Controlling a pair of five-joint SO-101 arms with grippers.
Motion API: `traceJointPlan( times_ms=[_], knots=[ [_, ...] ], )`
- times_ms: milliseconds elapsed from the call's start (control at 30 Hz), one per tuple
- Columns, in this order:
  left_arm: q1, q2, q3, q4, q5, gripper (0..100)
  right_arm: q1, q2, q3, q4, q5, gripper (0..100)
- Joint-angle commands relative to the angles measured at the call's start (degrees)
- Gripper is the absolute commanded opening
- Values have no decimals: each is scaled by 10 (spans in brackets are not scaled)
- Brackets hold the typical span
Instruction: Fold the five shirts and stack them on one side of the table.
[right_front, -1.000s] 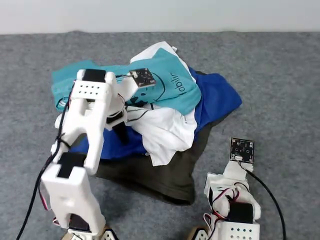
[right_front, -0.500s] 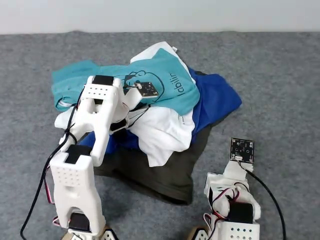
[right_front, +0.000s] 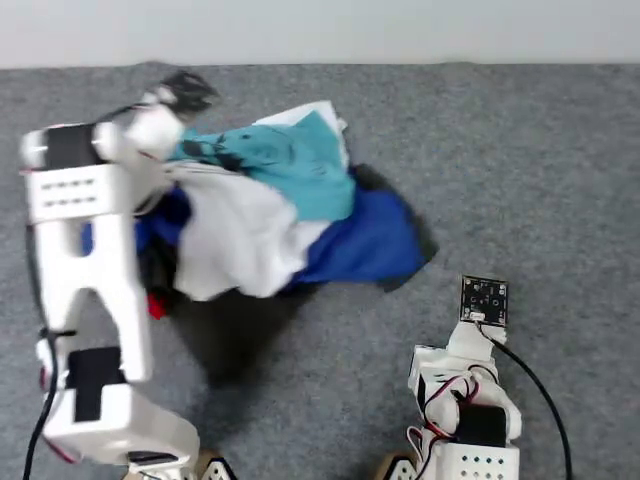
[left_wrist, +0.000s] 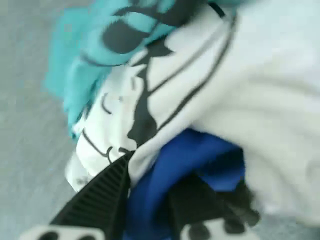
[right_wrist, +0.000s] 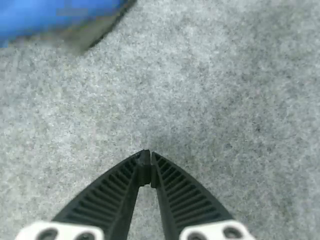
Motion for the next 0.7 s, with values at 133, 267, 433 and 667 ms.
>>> traceJointPlan(
  times_ms=[133, 267, 433, 667],
  knots=[
    [-156, -82, -58, -10, 12, 4, 0, -9, 6, 3, -2, 11],
    [-268, -88, -82, -66, 46, 4, 0, -9, 6, 3, -2, 11],
    [-358, -88, -142, -117, 81, 4, 0, -9, 6, 3, -2, 11],
    [-397, -82, -182, -127, 105, 5, 0, -9, 6, 3, -2, 11]
  ],
)
